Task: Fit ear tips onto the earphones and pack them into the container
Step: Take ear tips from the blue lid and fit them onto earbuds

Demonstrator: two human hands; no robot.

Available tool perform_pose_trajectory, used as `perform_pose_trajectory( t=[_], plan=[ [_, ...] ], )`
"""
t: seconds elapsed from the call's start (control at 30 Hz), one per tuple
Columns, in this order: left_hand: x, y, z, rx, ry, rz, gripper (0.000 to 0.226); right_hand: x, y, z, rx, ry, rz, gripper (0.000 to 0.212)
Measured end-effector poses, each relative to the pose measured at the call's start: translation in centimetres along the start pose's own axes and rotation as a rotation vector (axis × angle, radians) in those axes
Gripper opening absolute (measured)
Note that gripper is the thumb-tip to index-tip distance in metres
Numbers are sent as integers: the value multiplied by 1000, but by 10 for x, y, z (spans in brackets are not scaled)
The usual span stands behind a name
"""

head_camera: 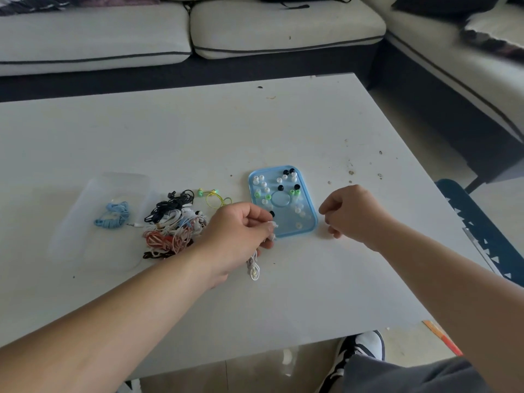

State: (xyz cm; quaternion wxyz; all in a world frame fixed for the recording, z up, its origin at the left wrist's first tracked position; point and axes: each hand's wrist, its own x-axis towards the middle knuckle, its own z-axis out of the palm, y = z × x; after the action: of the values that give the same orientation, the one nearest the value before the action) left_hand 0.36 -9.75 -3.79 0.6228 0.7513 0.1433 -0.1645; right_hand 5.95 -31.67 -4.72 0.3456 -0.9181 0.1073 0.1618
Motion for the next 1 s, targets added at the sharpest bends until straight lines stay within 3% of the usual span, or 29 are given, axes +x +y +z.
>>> perform_pose_trajectory(
  t=[0.2, 0.4, 0.57, 0.73, 0.87, 1.0],
  plan=[
    [1, -5, 5, -34, -18, -52, 11, 1, 0, 12, 9, -37, -81, 5],
    [3, -2, 1, -58, -9, -42, 11, 2, -3, 19, -29, 5, -163, 6],
    [3, 3, -5, -108, -8, -22, 11, -3, -7, 10, -43, -37, -115, 9],
    [-1, 11, -14, -177, -1, 24, 14, -17, -27, -11, 274, -38, -66, 2],
    [-5, 22, -26, -231, 10, 90, 18, -30, -51, -19, 582, -159, -111, 14],
    [-10, 27, -38, -292, 15, 119, 12, -39, -68, -15, 730, -294, -157, 18]
  ],
)
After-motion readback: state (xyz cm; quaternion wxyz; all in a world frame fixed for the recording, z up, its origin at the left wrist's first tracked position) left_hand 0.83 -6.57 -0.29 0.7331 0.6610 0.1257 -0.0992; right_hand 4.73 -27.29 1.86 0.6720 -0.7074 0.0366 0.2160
